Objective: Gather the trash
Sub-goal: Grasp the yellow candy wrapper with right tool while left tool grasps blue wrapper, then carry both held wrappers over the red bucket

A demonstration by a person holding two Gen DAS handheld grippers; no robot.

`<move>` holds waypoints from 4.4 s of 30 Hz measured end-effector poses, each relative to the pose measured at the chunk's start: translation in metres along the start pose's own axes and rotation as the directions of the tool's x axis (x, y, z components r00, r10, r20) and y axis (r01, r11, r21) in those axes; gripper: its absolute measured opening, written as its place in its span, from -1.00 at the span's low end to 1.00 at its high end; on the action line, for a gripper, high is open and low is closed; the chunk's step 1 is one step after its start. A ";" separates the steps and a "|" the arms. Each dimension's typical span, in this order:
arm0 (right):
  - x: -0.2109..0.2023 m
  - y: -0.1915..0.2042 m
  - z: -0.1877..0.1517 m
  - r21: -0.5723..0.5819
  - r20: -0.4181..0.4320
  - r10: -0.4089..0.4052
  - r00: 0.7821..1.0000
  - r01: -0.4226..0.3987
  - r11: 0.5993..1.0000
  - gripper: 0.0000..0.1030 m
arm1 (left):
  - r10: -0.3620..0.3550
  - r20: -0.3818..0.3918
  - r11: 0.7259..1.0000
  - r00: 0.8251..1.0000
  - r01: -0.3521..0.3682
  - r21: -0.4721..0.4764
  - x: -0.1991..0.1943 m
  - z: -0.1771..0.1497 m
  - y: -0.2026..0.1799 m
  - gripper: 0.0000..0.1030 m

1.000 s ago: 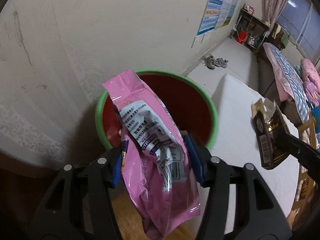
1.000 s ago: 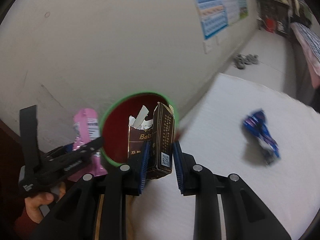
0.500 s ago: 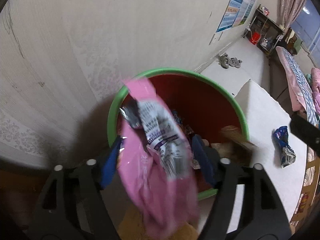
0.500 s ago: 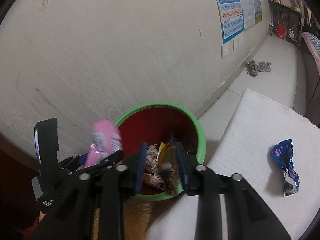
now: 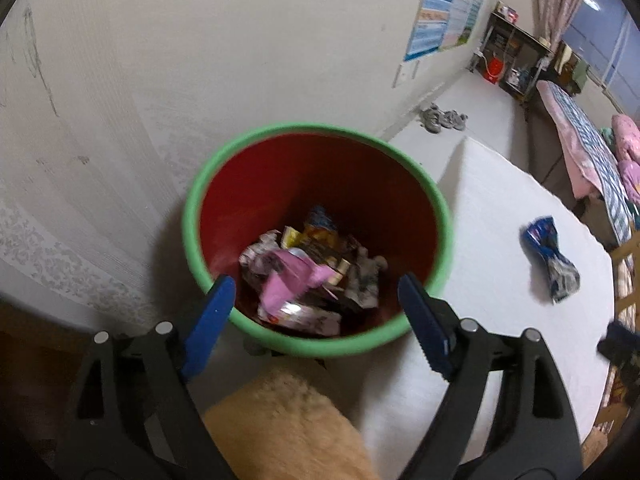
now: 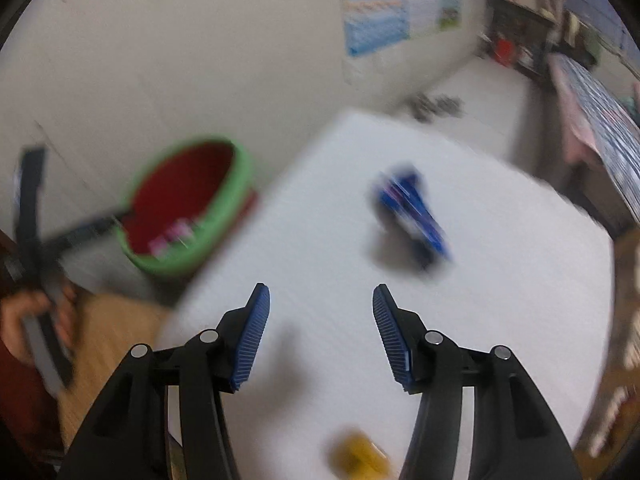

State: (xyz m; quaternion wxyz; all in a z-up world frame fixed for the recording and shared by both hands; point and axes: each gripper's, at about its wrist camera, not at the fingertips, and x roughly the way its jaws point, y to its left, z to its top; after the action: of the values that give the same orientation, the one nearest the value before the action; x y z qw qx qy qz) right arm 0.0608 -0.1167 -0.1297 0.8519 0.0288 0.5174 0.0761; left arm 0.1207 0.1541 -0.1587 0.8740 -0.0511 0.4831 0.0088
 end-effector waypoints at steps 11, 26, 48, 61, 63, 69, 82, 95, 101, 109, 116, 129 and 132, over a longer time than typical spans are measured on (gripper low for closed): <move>0.017 -0.049 -0.128 0.231 -0.151 0.110 0.982 -0.073 0.970 0.02 | -0.046 -0.038 0.991 0.998 0.050 0.125 0.004 -0.030 -0.100 0.57; 0.003 -0.049 -0.148 0.268 -0.063 0.238 0.969 -0.213 0.939 -0.06 | -0.094 -0.080 0.970 0.992 0.110 0.219 0.053 0.006 -0.254 0.57; 0.000 -0.063 -0.138 0.268 -0.033 0.274 0.961 -0.255 0.929 -0.02 | -0.064 -0.097 0.939 0.993 0.092 0.333 0.053 -0.002 -0.265 -0.54; 0.005 -0.051 -0.125 0.219 -0.058 0.178 0.982 -0.162 0.962 -0.40 | -0.063 0.045 0.960 0.997 0.048 0.277 -0.040 -0.033 -0.190 -0.54; -0.003 -0.051 -0.118 0.218 -0.029 0.170 0.985 -0.160 0.963 -0.40 | -0.060 0.054 0.965 0.997 0.044 0.258 -0.049 -0.035 -0.179 -0.54; -0.034 -0.047 -0.094 0.200 0.065 0.134 0.989 -0.144 0.969 -0.40 | -0.033 0.115 0.958 0.993 -0.002 0.288 -0.073 -0.041 -0.162 -0.54; -0.085 -0.031 -0.043 0.165 0.219 0.105 0.970 -0.143 0.976 -0.40 | -0.055 0.167 0.966 0.984 0.011 0.257 -0.100 -0.037 -0.144 -0.54; -0.094 -0.011 -0.037 0.118 0.241 0.113 0.964 -0.145 0.982 -0.40 | -0.070 0.221 0.975 0.973 0.019 0.223 -0.119 -0.029 -0.134 -0.54; -0.094 -0.002 -0.032 0.102 0.245 0.118 0.962 -0.147 0.984 -0.40 | -0.057 0.231 0.980 0.971 0.010 0.201 -0.120 -0.027 -0.122 -0.54; -0.081 0.020 -0.023 0.065 0.220 0.140 0.965 -0.157 0.985 -0.40 | -0.019 0.233 0.986 0.972 -0.020 0.166 -0.116 -0.026 -0.096 -0.54; -0.068 0.046 -0.018 0.018 0.185 0.166 0.969 -0.172 0.985 -0.40 | 0.003 0.219 0.990 0.976 -0.033 0.134 -0.109 -0.024 -0.074 -0.54; -0.056 0.071 -0.005 -0.024 0.163 0.178 0.970 -0.176 0.984 -0.40 | 0.044 0.212 0.995 0.976 -0.063 0.084 -0.102 -0.021 -0.041 -0.54; -0.052 0.074 -0.001 -0.033 0.159 0.182 0.970 -0.179 0.983 -0.40 | 0.050 0.209 0.995 0.977 -0.066 0.072 -0.100 -0.019 -0.034 -0.54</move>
State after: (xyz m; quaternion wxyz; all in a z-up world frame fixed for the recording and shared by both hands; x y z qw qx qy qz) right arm 0.0295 -0.0521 -0.0751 0.8808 0.0742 0.4411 0.1553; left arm 0.0538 0.1222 -0.0810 0.9202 -0.0013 0.3909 0.0207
